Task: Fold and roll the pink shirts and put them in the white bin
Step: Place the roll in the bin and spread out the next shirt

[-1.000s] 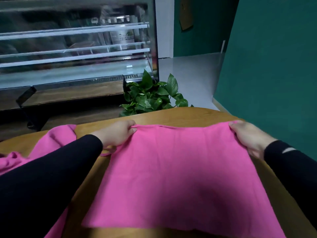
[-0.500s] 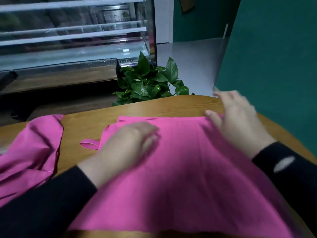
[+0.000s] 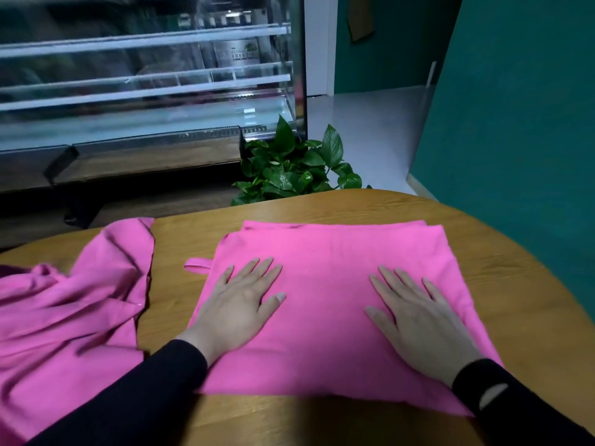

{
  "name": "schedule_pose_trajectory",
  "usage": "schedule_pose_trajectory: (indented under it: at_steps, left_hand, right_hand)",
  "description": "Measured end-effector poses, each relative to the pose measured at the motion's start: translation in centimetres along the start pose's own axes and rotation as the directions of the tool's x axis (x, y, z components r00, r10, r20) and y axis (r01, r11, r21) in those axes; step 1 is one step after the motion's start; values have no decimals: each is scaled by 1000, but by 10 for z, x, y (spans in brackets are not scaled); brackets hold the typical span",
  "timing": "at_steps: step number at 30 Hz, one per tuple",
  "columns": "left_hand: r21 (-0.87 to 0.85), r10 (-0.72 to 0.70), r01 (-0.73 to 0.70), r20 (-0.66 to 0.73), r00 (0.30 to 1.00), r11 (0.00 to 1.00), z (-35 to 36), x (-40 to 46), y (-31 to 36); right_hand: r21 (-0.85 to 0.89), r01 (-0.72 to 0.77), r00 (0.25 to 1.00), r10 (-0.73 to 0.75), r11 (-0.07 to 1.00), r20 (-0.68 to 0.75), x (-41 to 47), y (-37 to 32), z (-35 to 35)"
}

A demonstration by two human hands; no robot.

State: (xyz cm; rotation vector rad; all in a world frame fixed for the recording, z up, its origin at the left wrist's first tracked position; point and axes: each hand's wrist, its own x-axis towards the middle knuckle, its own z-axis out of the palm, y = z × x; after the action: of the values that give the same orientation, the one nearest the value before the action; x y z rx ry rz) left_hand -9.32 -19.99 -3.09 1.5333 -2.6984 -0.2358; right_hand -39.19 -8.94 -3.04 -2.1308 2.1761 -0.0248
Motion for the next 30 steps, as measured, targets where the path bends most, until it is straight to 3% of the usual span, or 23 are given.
schedule_pose_trajectory:
  at_steps: [12,17,20,22,24,27,30]
  left_hand:
    - [29,106,-105,-57,993,994,9,-64,11]
    - [-114,245,-287,-289,925,951,10,-116,8]
    - [-184,308,-360,-259,915,915,12,-163,-8]
    - [-144,347,-374,-185,920,916,15,-190,-18]
    - [-158,296,-318,-148,944,935,18,-204,-26]
    - [-250,161,-214,-218,963,944,21,-204,-30]
    - [-228,117,-177,-255,960,957,21,-194,-28]
  right_hand:
    - [-9,28,998,-27,1000,54,-67,19,-3]
    - [136,140,987,-150,981,66,-103,30,-12]
    - [217,183,973,-209,959,102,-141,40,-17]
    - [219,222,967,-243,950,75,-165,51,-14]
    - [239,219,973,-231,946,24,-180,66,-9]
    - [348,108,993,-116,931,1,-189,82,-9]
    - [309,109,994,-109,945,-18,-187,85,-9]
